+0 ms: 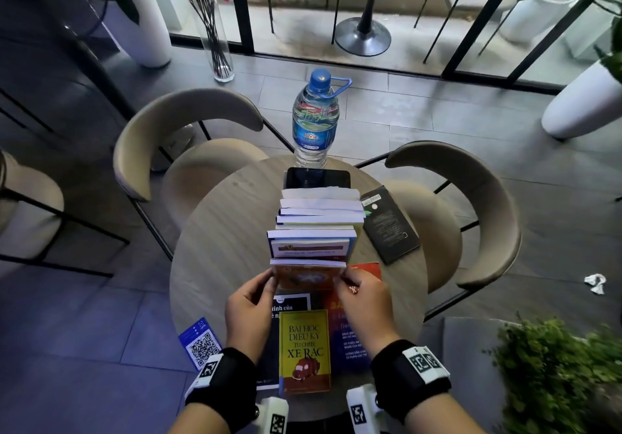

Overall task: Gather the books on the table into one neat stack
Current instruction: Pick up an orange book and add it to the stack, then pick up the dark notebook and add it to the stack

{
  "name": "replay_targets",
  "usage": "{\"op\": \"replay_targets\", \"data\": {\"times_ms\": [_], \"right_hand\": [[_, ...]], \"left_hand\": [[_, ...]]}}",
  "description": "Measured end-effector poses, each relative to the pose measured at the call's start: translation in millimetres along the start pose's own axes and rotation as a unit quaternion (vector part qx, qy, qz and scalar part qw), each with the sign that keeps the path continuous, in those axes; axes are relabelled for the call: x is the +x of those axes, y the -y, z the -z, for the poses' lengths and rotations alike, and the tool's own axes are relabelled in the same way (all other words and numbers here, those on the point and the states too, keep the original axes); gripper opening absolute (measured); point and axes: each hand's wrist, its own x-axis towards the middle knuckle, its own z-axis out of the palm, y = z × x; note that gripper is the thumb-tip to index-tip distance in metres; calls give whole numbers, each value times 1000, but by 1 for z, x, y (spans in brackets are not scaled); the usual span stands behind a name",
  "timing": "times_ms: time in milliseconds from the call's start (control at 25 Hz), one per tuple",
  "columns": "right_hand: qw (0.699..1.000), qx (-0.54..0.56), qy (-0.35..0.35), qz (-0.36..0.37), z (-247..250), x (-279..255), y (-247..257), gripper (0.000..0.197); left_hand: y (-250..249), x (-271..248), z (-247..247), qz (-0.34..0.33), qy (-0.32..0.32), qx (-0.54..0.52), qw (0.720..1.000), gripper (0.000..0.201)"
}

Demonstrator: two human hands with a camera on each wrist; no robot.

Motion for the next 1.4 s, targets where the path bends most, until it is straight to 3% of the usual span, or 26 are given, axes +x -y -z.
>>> {"op": "replay_targets", "data": {"times_ms": [200, 480, 560, 640, 720, 840, 1000, 1120, 1200, 1280, 1320, 1400], "right_hand": [[1000, 2, -12, 6, -8, -10, -2, 23], [999, -12, 21, -46, -4, -14, -1, 23], [991, -17, 77, -104, 3, -7, -9, 21], [970, 7, 177, -164, 10, 0, -19, 19], [950, 5, 252, -185, 20, 3, -27, 22], [935, 1, 284, -212, 41, 10, -37, 23], [940, 69, 214, -255, 77, 39, -56, 19], [967, 34, 116, -224, 100, 69, -71, 16], [977, -7, 71, -203, 115, 87, -73, 24], [977, -26, 65, -203, 123, 105, -76, 34], [977, -41, 72, -196, 125, 115, -77, 34], [979, -71, 84, -169, 123, 133, -85, 24]], "left_hand": [[3, -5, -6, 6, 13, 14, 1000, 32], [7, -30, -14, 44, 40, 76, 995, 33], [4, -32, -21, 29, 69, 112, 991, 24], [-1, -35, -31, 25, 103, 137, 985, 23], [-5, -37, -44, 29, 143, 146, 978, 20], [-13, -42, -67, 57, 224, 147, 962, 22], [-23, -47, -119, 88, 297, 127, 942, 38], [-29, -42, -163, 75, 319, 143, 934, 55], [-35, -29, -191, 69, 309, 102, 943, 52], [-33, -9, -218, 61, 294, 40, 953, 37], [-27, 2, -233, 61, 269, 15, 961, 39], [-10, 23, -254, 89, 212, 5, 973, 61]]}}
